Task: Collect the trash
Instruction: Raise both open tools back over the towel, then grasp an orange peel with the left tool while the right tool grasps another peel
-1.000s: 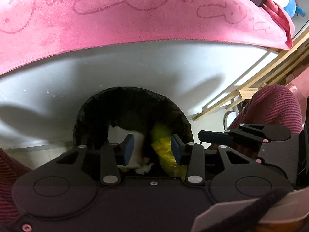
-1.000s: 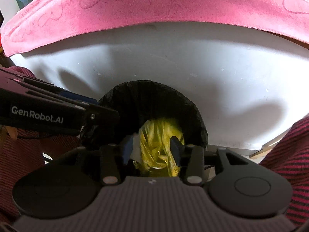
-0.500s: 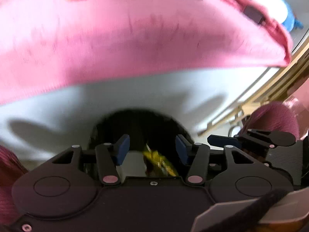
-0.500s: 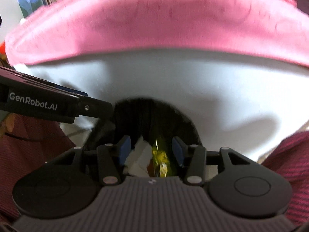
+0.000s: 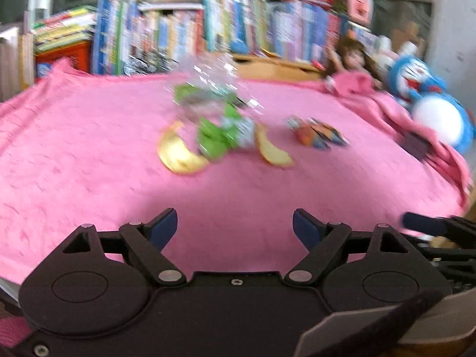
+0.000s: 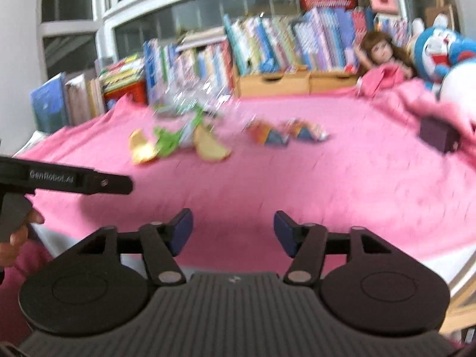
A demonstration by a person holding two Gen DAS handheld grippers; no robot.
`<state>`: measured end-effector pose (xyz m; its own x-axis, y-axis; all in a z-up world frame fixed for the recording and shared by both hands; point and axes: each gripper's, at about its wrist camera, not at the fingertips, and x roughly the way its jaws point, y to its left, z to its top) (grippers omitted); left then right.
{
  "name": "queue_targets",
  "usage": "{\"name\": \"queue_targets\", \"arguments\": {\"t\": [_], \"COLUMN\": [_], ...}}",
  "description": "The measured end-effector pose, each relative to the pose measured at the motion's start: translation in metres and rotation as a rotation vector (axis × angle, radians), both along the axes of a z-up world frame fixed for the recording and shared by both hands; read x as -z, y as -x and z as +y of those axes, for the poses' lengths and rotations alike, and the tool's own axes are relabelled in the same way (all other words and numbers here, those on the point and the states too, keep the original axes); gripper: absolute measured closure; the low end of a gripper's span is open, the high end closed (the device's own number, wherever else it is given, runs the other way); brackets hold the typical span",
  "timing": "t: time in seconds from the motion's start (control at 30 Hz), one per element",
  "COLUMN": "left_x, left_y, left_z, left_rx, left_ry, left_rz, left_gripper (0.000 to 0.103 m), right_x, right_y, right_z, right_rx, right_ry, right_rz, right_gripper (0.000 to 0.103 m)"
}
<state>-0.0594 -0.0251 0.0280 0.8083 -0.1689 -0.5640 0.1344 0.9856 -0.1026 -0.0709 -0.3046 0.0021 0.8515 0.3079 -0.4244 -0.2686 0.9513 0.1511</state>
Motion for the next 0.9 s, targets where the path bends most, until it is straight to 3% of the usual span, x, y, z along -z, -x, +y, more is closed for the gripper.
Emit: {"name": "queue_targets", "arguments": {"t": [0.3,0.47,0.6,0.9], "left_x": [0.01,0.016,0.022,0.034], "left_y": [-0.066,-0.092,-0.105,-0.12], "left_z": [0.02,0.024,0.023,0.03], "left_rx": [-0.104,-0.083,-0.057,-0.06], "left_ry": [-0.03,-0.082,-0.096,-0.05], "left_rz": [-0.067,-0.091,-0.077,-0.024], "left_gripper": [0.01,0.007,0.006,0.007], "right_x": [0.003,0.01,0.012,0.019], "right_y": [-0.082,-0.113,-0.139,-0.17], "right_z": [0.027,0.051,0.063,0.082], "right_rx": [-0.087,-0.147,-0.189,-0.238], "right_ry": [0.081,0.152,0.159,0.206], "right_rz": [-0.044,-0.026,0.009,0.091], "right_gripper": [0.021,0.02,0.019,0.019]}}
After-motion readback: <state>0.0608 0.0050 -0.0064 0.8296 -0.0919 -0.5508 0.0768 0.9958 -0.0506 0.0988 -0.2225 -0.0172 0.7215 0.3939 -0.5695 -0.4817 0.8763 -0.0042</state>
